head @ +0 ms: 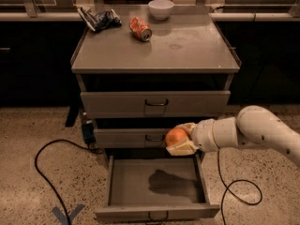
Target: Place orange into bottom drawer
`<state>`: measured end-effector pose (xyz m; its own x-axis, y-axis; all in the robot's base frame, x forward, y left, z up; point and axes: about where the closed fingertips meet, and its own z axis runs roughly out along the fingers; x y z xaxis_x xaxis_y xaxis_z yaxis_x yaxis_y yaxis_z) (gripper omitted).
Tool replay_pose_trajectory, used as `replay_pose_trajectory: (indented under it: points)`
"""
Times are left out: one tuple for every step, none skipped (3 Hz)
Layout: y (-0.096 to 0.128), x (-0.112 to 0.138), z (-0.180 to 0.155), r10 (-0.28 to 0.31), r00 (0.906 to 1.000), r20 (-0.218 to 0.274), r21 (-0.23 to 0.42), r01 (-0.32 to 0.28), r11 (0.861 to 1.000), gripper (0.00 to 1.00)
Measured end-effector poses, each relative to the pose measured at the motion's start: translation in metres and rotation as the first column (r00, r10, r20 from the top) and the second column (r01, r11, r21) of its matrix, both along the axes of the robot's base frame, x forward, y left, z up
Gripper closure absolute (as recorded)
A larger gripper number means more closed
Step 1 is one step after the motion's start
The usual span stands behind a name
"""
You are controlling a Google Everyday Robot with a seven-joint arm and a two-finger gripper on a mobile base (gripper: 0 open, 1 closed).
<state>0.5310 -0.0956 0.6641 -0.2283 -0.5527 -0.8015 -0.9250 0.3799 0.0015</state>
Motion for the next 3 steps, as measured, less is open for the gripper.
replay_pose_trajectory:
  points:
    - [0.013, 0.003, -0.067, 0.003, 0.9978, -0.067, 0.059, 0.000, 0.998, 1.00]
    - [0.032, 0.001, -0.128, 0.031, 0.9887, -0.146, 0.116, -0.014, 0.993, 1.00]
    - [0.039, -0.013, -0.176, 0.030, 0.9717, -0.234, 0.156, 0.007, 0.988, 1.00]
